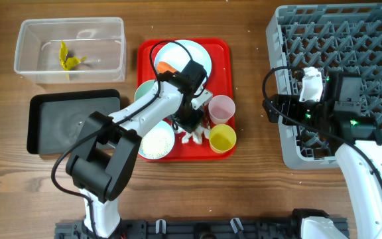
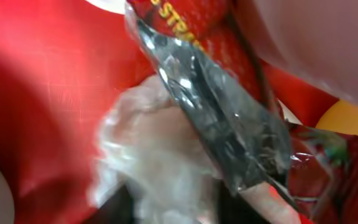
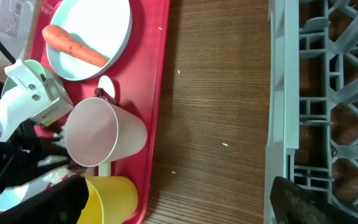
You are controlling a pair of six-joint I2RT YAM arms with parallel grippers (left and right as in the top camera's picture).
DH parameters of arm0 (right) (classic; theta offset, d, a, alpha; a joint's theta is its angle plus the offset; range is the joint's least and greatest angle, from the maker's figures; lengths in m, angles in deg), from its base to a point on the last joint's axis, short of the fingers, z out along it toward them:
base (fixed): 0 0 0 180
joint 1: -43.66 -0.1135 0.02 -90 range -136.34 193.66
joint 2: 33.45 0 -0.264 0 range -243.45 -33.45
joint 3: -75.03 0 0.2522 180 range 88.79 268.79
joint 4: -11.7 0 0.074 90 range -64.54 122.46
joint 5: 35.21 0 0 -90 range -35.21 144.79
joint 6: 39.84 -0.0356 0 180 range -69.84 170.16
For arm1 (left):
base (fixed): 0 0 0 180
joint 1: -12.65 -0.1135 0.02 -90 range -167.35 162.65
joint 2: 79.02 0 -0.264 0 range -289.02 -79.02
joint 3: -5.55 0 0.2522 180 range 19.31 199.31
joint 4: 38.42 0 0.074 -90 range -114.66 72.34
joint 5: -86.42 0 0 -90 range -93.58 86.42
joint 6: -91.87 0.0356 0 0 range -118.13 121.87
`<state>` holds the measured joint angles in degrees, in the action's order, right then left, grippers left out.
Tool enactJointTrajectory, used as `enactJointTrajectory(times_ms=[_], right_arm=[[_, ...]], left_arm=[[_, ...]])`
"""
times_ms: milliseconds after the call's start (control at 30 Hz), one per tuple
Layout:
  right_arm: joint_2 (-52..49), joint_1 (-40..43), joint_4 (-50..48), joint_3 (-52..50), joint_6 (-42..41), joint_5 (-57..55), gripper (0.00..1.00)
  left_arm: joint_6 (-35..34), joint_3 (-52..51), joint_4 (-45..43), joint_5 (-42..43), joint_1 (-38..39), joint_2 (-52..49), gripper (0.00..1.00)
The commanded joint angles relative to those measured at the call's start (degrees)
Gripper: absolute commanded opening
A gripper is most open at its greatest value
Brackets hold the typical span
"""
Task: Sort waste into correct bins and load items into the dishwasher rack
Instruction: 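Grasp the white tissue on the tray with the left gripper, then move the tissue left and release it into the clear bin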
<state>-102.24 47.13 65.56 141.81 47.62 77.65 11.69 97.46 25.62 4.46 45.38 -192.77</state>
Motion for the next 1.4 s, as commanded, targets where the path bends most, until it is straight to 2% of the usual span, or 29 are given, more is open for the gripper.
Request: enactJointTrajectory(times_ms=[0, 33, 67, 233, 300, 367, 500, 600, 733, 800, 833, 867, 933, 967, 1267, 1367], right_arm=[[-0.3, -0.3, 0.1, 0.9, -0.5, -0.6, 0.96], [-0.3, -0.3, 0.0, 0.9, -0.5, -0.6, 0.96], [-0.3, -0.3, 0.0, 0.9, -0.5, -0.6, 0.96], [-0.3, -0.3, 0.0, 0.9, -0.5, -0.6, 0.96], [-0.3, -0.3, 0.0, 0.9, -0.5, -0.6, 0.96], [-0.3, -0.3, 0.0, 0.9, -0.5, -0.6, 0.96], [-0.3, -0.3, -0.1, 0.9, -0.5, -0.6, 0.96], [-0.3, -0.3, -0.4, 0.9, -0.5, -0.6, 0.96], [-0.3, -0.3, -0.4, 0.9, -0.5, -0.6, 0.96], [-0.3, -0.3, -0.5, 0.9, -0.5, -0.6, 0.96], [-0.3, -0.3, -0.7, 0.9, -0.5, -0.6, 0.96], [-0.3, -0.3, -0.9, 0.9, -0.6, -0.6, 0.96], [-0.3, -0.3, -1.1, 0.9, -0.7, -0.6, 0.96], [-0.3, -0.3, -1.1, 0.9, -0.7, -0.6, 0.96], [-0.3, -0.3, -0.4, 0.9, -0.6, -0.6, 0.96], [-0.3, -0.3, -0.3, 0.9, -0.6, -0.6, 0.96]], left_arm=[[0.2, -0.3, -0.2, 0.5, 0.4, -0.6, 0.14], [0.2, -0.2, 0.0, 0.5, 0.4, -0.6, 0.06], [-0.2, 0.6, 1.0, 0.5, 0.4, -0.6, 0.04], [-1.8, 10.5, 10.6, 0.9, 0.4, 0.3, 0.04], [-2.8, 18.0, 14.7, 0.9, 0.1, 1.7, 0.04], [-3.7, 23.6, 16.3, -2.4, -1.2, 3.5, 0.04], [-7.6, 25.3, 13.1, -13.7, -7.8, 5.3, 0.04], [-8.5, 25.3, 9.0, -13.9, -16.1, 5.2, 0.04], [-14.7, 25.3, -1.4, -13.6, -30.8, 5.2, 0.04], [-15.0, 25.2, -4.9, -10.0, -35.9, 5.2, 0.04], [-15.0, 25.2, -6.3, -7.3, -38.3, 4.8, 0.07], [-15.0, 25.2, -6.9, -5.9, -39.6, 4.4, 0.22], [-15.0, 25.2, -7.4, -4.5, -41.4, 3.1, 0.87], [-15.0, 25.2, -7.5, -4.6, -41.8, 2.3, 1.0], [-15.7, 25.3, -7.0, -6.6, -39.6, 1.4, 1.0], [-16.2, 25.3, -4.1, -2.3, -38.7, 1.5, 1.0]])
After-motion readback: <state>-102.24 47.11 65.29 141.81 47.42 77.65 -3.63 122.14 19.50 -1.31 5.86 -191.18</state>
